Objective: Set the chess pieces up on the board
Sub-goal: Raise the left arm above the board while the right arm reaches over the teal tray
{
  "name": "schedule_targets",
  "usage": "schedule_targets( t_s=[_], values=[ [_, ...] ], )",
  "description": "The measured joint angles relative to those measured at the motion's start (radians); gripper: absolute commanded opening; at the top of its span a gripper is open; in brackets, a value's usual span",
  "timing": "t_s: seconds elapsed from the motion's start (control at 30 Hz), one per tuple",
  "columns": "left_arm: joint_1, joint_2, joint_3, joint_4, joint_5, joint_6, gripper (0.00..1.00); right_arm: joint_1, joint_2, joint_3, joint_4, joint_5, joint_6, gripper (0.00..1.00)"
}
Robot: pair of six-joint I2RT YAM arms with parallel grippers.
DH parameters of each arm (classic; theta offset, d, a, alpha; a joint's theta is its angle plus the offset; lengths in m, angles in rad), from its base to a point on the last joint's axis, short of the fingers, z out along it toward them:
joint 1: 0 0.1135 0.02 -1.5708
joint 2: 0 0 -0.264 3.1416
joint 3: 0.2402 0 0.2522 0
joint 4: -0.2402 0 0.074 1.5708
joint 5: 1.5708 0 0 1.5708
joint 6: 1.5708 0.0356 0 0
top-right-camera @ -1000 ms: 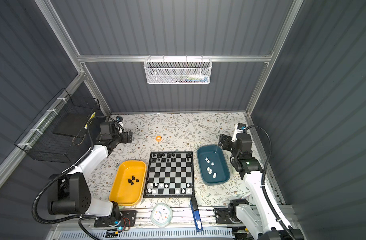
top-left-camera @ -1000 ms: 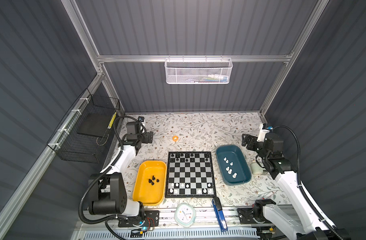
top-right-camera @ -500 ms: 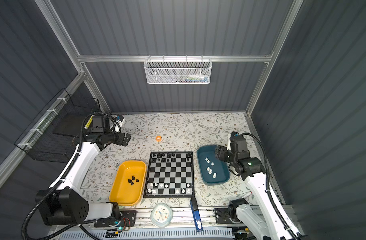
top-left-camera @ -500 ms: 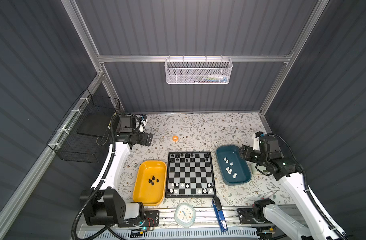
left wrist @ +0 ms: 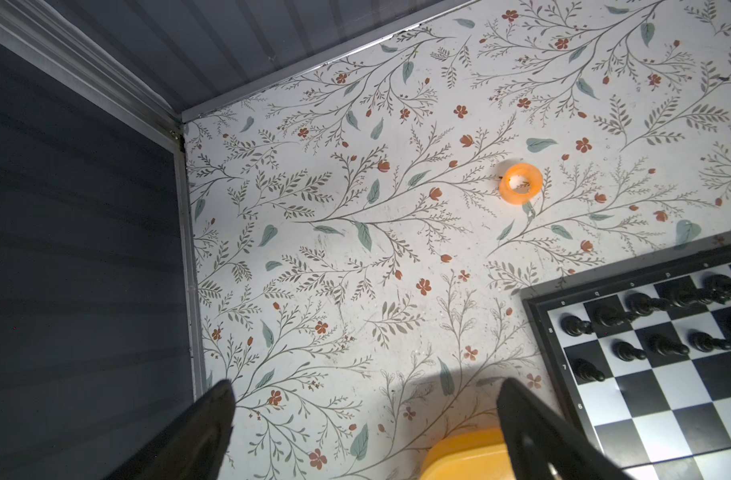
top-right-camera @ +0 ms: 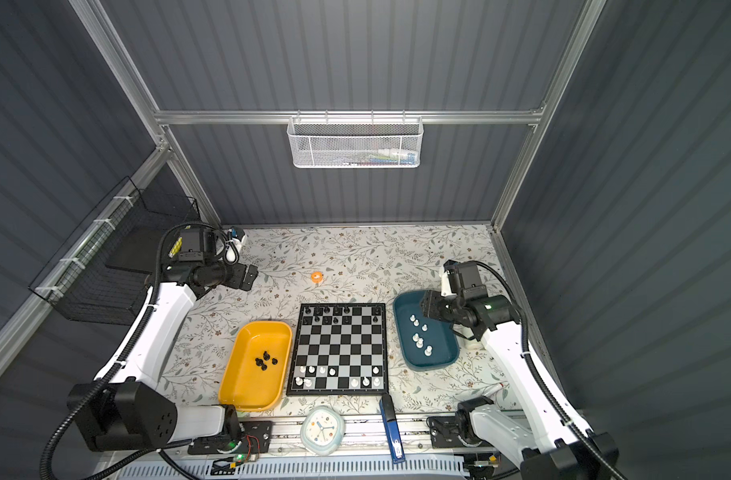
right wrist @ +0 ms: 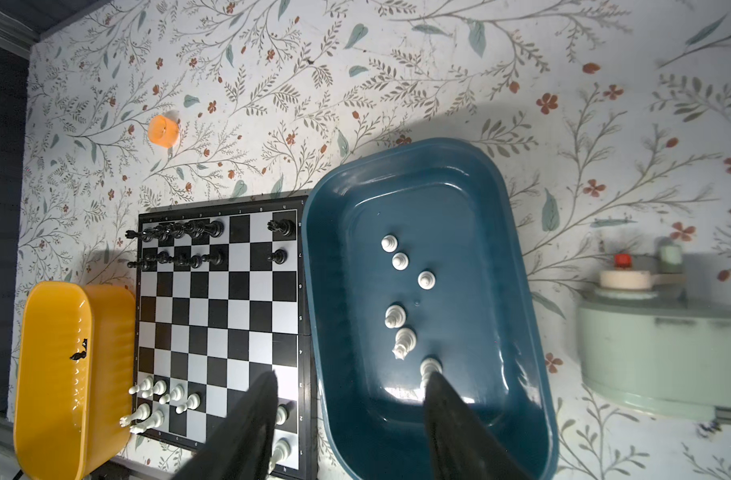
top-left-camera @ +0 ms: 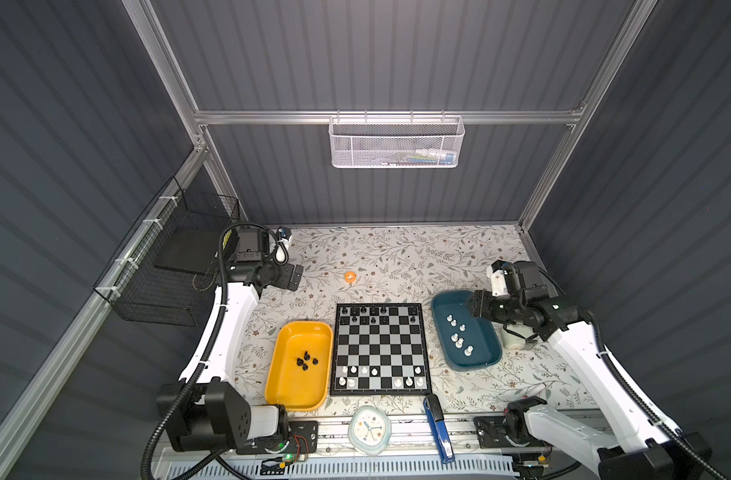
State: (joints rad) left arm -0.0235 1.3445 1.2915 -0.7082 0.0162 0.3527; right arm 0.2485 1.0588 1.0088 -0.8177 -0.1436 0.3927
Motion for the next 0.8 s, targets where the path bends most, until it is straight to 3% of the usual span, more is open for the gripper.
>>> schedule_targets(
  t_s=[0.43,0.8],
  values=[
    [-0.001,0.094,0.137,-0.119,0.182,0.032,0.99,0.003,0.160,0.008,0.005,-0.027,-0.058,0.53],
    [-0.001,0.161,0.216,-0.161,0.198,0.040,1.00,0.008,0.289,0.009,0.064,-0.029,-0.063,0.44]
  ],
)
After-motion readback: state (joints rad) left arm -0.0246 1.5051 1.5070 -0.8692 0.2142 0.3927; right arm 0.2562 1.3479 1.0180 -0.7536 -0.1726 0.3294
